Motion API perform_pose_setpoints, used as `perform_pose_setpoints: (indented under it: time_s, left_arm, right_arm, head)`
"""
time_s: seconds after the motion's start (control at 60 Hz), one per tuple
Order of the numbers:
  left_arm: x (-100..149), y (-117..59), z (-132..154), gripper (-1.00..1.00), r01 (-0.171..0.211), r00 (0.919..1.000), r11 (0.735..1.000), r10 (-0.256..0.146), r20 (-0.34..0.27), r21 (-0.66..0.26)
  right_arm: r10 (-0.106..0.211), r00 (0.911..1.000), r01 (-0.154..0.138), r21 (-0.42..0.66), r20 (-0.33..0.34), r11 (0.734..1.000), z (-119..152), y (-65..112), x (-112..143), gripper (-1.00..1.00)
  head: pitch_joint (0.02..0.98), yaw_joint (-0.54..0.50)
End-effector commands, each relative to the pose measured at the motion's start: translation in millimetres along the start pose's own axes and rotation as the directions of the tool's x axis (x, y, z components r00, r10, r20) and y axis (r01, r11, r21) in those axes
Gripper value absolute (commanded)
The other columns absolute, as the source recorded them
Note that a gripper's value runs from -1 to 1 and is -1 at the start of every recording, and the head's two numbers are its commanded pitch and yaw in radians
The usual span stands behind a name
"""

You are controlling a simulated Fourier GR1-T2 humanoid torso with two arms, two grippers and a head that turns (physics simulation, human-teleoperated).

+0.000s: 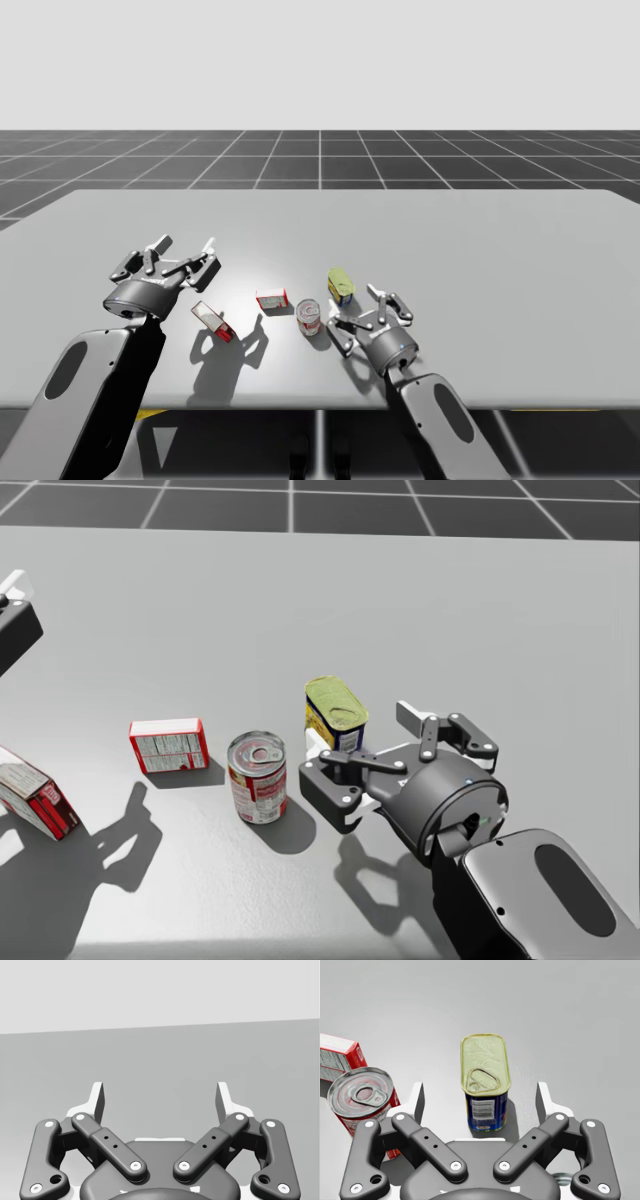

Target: Pick up the potted meat can and lift it.

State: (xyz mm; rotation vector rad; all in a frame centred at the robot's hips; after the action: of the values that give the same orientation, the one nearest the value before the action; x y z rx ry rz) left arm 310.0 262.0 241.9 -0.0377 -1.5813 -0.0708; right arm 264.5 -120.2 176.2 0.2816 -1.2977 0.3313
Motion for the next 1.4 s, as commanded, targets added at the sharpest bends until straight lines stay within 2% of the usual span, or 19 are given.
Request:
perform_pose_setpoints:
  time_s: [0.017,0.4,0.617,0.717,0.733,0.75,0.767,0.783,0.8,0.817,0.85,0.917,0.983,1.233,1.4]
  left_arm:
    - [-0.1,0.0,-0.1,-1.0,0.0,1.0,1.0,0.0,0.0,0.0]
    - [0.4,0.1,0.1,-1.0,-0.002,1.0,1.0,0.002,0.001,0.0]
    - [0.5,0.1,0.1,-1.0,-0.001,1.0,1.0,0.001,-0.001,0.001]
    - [0.4,-0.1,0.1,-1.0,-0.001,1.0,1.0,0.001,-0.002,0.0]
    - [0.4,-0.1,0.1,-1.0,-0.001,1.0,1.0,0.001,-0.002,0.0]
    - [0.4,-0.1,0.1,-1.0,-0.001,1.0,1.0,0.001,-0.002,0.0]
    - [0.4,-0.1,0.1,-1.0,-0.001,1.0,1.0,0.001,-0.002,0.0]
    - [0.3,-0.1,0.1,-1.0,-0.001,1.0,1.0,0.001,-0.002,0.0]
    - [0.3,-0.2,0.1,-1.0,0.0,1.0,1.0,0.0,-0.002,0.0]
    - [0.3,-0.3,0.1,-1.0,0.0,1.0,1.0,0.0,-0.002,-0.001]
    - [0.3,-0.5,0.1,-1.0,0.0,1.0,1.0,0.0,-0.002,-0.001]
    - [0.2,-0.8,0.0,-1.0,0.0,1.0,1.0,0.0,-0.003,-0.001]
    - [-0.1,-1.1,0.1,-1.0,0.001,1.0,1.0,-0.001,-0.003,-0.001]
    - [-1.2,-1.2,0.2,-1.0,0.003,1.0,1.0,-0.003,-0.005,0.002]
    - [-2.3,-1.5,0.3,-1.0,0.004,1.0,1.0,-0.004,-0.007,0.001]
  right_arm:
    - [0.013,0.9993,-0.014,-0.019,-0.034,1.0,-14.0,0.9,-8.9,-1.0]
    - [0.031,0.9946,-0.036,-0.056,-0.099,0.998,-47.3,-4.1,-15.6,-1.0]
    - [0.043,0.993,-0.048,-0.04,-0.11,0.998,-59.9,1.2,-11.1,-1.0]
    - [0.061,0.9903,-0.063,-0.012,-0.125,0.998,-60.4,2.7,-13.2,-1.0]
    - [0.056,0.9908,-0.059,-0.021,-0.123,0.998,-59.8,2.3,-13.3,-0.82]
    - [0.053,0.9913,-0.057,-0.033,-0.121,0.998,-59.1,1.9,-13.5,-0.46]
    - [0.053,0.9913,-0.057,-0.033,-0.121,0.998,-59.1,1.9,-13.5,-0.46]
    - [0.063,0.9916,-0.069,-0.052,-0.113,0.996,-57.8,1.9,-13.7,0.01]
    - [0.059,0.9915,-0.065,-0.042,-0.115,0.997,-58.1,1.5,-13.9,0.7]
    - [0.051,0.9913,-0.057,-0.04,-0.122,0.998,-57.3,0.8,-14.2,0.94]
    - [0.058,0.9904,-0.065,-0.05,-0.125,0.997,-57.1,0.2,-15.0,1.0]
    - [0.053,0.9896,-0.06,-0.05,-0.134,0.997,-56.9,-0.5,-16.0,1.0]
    - [0.059,0.9892,-0.068,-0.058,-0.134,0.996,-57.0,-1.3,-16.8,1.0]
    - [0.051,0.9894,-0.061,-0.067,-0.136,0.996,-55.3,-4.9,-17.7,1.0]
    - [0.052,0.9898,-0.062,-0.071,-0.132,0.996,-54.3,-5.5,-17.9,1.0]
  head:
    - [0.8,-0.06]
    - [0.793,-0.06]
    - [0.788,-0.06]
    - [0.787,-0.06]
    - [0.786,-0.06]
    - [0.786,-0.06]
    - [0.786,-0.06]
    - [0.786,-0.06]
    - [0.785,-0.06]
    - [0.784,-0.06]
    - [0.782,-0.06]
    - [0.774,-0.07]
    - [0.744,-0.06]
    - [0.524,-0.07]
    - [0.436,-0.07]
